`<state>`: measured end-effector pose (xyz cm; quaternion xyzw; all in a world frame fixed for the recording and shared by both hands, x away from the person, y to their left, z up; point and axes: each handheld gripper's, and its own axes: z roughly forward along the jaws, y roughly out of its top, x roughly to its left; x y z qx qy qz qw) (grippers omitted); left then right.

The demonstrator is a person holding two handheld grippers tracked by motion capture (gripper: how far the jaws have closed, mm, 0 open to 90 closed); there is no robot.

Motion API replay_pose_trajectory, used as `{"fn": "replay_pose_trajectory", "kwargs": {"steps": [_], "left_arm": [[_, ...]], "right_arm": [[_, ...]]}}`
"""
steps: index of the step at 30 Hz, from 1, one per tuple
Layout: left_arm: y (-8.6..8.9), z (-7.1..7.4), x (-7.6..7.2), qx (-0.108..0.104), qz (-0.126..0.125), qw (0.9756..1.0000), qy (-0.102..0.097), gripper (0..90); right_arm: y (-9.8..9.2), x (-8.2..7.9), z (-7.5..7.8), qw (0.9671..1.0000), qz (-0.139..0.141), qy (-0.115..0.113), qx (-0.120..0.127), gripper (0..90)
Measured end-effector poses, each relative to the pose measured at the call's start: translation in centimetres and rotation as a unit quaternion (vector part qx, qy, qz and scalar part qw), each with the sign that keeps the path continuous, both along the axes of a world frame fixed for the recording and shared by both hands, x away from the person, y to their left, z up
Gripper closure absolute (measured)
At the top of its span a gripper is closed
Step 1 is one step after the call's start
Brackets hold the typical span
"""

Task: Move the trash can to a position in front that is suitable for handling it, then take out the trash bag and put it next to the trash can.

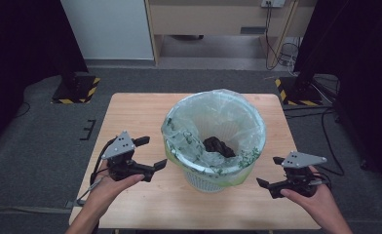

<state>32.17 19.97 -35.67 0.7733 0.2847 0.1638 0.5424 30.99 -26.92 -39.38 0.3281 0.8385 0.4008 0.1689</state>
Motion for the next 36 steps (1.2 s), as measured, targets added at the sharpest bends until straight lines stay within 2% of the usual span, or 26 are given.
{"fn": "replay_pose_trajectory", "kwargs": {"steps": [10, 13, 16, 18, 21, 22, 25, 29, 34, 36], "left_arm": [[-1.0, 2.3, 0.1, 0.000, -0.013, 0.9998, -0.016, 4.6], [-2.0, 3.4, 0.9, -0.005, -0.012, 0.9997, -0.019, 5.0], [-2.8, 4.2, 1.3, -0.007, -0.014, 0.9994, -0.030, 7.6], [-3.3, 4.6, 1.6, -0.004, -0.011, 0.9993, -0.035, 13.6], [-3.7, 5.0, 1.9, 0.005, 0.001, 0.9992, -0.039, 29.0], [-3.8, 5.1, 2.0, 0.006, 0.002, 0.9992, -0.040, 35.4], [-3.9, 5.2, 2.4, 0.026, 0.009, 0.9986, -0.046, 58.4], [-3.8, 5.4, 2.9, 0.017, 0.005, 0.9990, -0.041, 85.0], [-3.6, 6.1, 3.0, 0.004, 0.005, 0.9994, -0.034, 89.4], [-3.4, 6.7, 2.9, -0.004, 0.003, 0.9994, -0.034, 89.6]], "right_arm": [[0.2, -0.5, 1.9, 0.9996, 0.013, -0.012, 0.022, 8.2], [0.3, -0.8, 2.7, 0.9994, 0.018, -0.019, 0.024, 8.2], [0.4, -1.0, 3.5, 0.9988, 0.022, -0.026, 0.034, 8.4], [0.4, -1.1, 3.9, 0.9986, 0.024, -0.029, 0.038, 8.7], [0.6, -1.1, 4.3, 0.9982, 0.025, -0.034, 0.042, 8.7], [0.6, -1.0, 4.5, 0.9982, 0.027, -0.036, 0.041, 8.8], [0.8, -1.2, 4.9, 0.9978, 0.030, -0.040, 0.043, 9.0], [1.0, -1.4, 5.5, 0.9973, 0.032, -0.043, 0.050, 10.7], [1.5, -1.8, 6.2, 0.9964, 0.043, -0.049, 0.054, 12.7], [1.8, -1.9, 6.6, 0.9954, 0.044, -0.051, 0.068, 13.6]]}}
